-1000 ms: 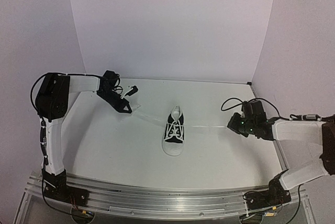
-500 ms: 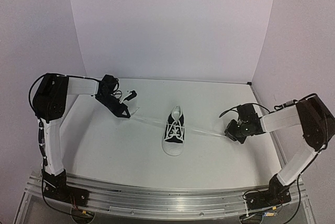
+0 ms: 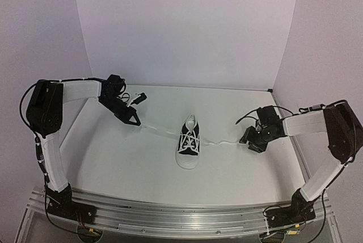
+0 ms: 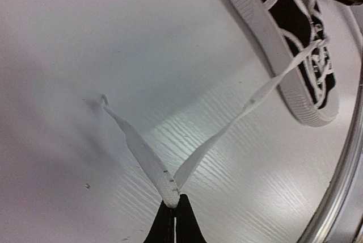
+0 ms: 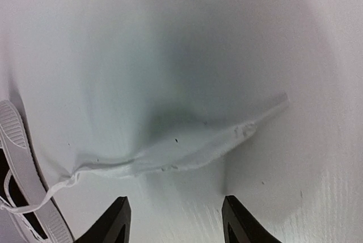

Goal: Tie the shoes

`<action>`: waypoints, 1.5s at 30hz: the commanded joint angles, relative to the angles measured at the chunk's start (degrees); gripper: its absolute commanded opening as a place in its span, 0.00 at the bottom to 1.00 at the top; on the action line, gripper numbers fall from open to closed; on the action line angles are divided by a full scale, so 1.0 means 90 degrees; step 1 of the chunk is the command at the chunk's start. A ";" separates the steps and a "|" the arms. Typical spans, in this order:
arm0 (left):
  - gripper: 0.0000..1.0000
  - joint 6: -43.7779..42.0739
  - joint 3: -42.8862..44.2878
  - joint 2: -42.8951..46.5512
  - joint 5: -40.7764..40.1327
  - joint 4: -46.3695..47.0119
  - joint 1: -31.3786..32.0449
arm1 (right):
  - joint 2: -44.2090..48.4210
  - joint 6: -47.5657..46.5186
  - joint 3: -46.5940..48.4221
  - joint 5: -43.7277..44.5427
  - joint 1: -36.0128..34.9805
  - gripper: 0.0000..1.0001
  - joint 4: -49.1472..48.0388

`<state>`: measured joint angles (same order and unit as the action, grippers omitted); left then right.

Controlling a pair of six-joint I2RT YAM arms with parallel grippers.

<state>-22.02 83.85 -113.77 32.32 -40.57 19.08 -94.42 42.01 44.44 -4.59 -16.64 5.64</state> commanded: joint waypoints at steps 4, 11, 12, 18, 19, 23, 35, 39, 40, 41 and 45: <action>0.00 0.0971 0.0291 0.0910 0.1441 -0.1057 0.0320 | 0.0997 -0.2025 0.1145 0.0563 -0.0428 0.70 0.1369; 0.00 0.1243 0.0816 0.1028 0.1546 -0.1410 0.0361 | -0.0349 -0.6246 0.2625 -0.0225 -0.2810 0.70 -0.0032; 0.00 0.1269 0.0841 0.1071 0.1542 -0.1431 0.0360 | -0.0632 -0.6648 0.2810 -0.0483 -0.3009 0.69 -0.0202; 0.00 0.1276 0.0887 0.1238 0.1444 -0.1508 0.0366 | -0.2440 -0.7833 0.4401 -0.1096 -0.3374 0.61 -0.0230; 0.00 0.1277 0.0888 0.1256 0.1411 -0.1504 0.0366 | -0.2651 -0.7862 0.4566 -0.1127 -0.3387 0.58 -0.0228; 0.00 0.1242 0.0926 0.1294 0.1323 -0.1498 0.0364 | -0.3057 -0.8000 0.4983 -0.1014 -0.3391 0.45 -0.0227; 0.00 0.1223 0.0752 0.1282 0.1360 -0.1437 0.0359 | -0.3016 -0.7786 0.4751 -0.0745 -0.3383 0.17 -0.0271; 0.00 0.1226 0.0805 0.1233 0.1378 -0.1440 0.0364 | -0.3017 -0.7715 0.4713 -0.0696 -0.3376 0.06 -0.0266; 0.00 0.1228 0.0809 0.1227 0.1379 -0.1442 0.0361 | -0.3034 -0.7657 0.4737 -0.0694 -0.3369 0.04 -0.0265; 0.00 0.1233 0.0803 0.1226 0.1374 -0.1436 0.0357 | -0.3055 -0.7602 0.4755 -0.0692 -0.3367 0.02 -0.0266; 0.00 0.1234 0.0725 0.1251 0.1350 -0.1424 0.0359 | -0.3024 -0.7205 0.4780 -0.0644 -0.3292 0.00 -0.0277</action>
<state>-10.63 89.93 -104.90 44.75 -53.60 22.50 -123.55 -26.49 87.09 -10.83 -47.05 3.86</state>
